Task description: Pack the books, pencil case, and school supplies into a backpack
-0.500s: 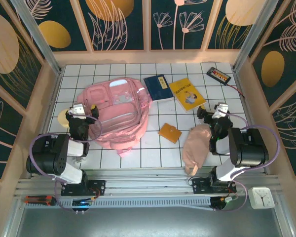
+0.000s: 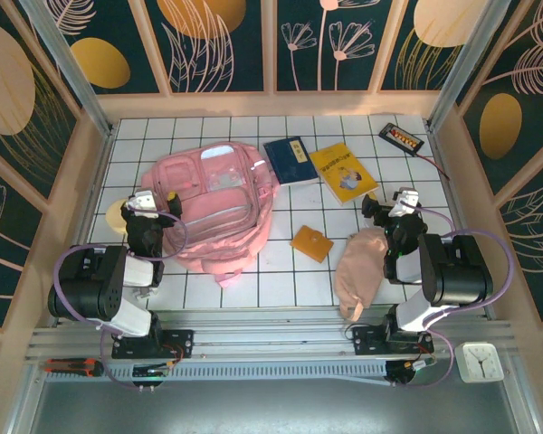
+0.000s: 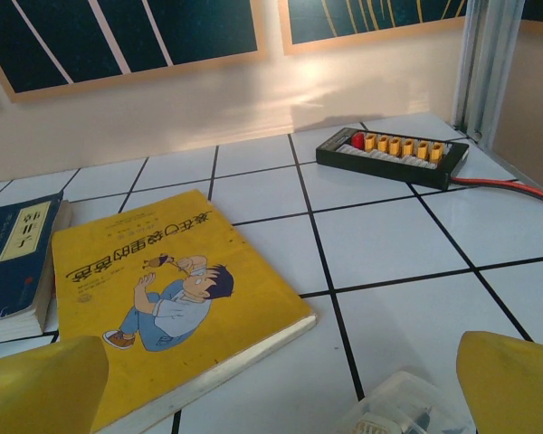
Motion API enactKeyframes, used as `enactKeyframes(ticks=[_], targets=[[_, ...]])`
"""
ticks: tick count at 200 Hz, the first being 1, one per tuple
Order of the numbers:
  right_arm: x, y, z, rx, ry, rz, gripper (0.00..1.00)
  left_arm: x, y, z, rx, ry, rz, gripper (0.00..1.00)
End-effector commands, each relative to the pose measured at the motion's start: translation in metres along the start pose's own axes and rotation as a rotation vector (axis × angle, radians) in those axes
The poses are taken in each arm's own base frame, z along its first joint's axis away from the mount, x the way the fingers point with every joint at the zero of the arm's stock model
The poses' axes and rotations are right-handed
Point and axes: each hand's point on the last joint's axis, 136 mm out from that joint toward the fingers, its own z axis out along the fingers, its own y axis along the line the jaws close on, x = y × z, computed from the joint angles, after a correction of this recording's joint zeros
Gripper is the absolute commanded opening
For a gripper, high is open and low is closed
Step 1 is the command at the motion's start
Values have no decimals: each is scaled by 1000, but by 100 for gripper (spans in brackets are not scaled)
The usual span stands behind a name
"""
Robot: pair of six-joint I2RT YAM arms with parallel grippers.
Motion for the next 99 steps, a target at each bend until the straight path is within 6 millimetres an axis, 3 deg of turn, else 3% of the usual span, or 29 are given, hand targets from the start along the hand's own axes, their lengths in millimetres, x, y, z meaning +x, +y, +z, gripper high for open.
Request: enactKeyframes(ticks=[1,37,59,78,99], targets=[[-5,2,3,-11,-13,-8,99,-8,5,0,-22,-34,-9,99],[-5,1,3,-13,-14,-6,99,-10,6,-5,-23,-53,-14,99],[-7,0,3,-3,-16,-5,99,-14,18,1,-103,-40,-43,99],[-18,-10,9,79,3,9,99,-23,20,11,-133,20,-40,99],[-36,-24,19,192,74,82,99,-36,28,9,-195,57,-100,99]])
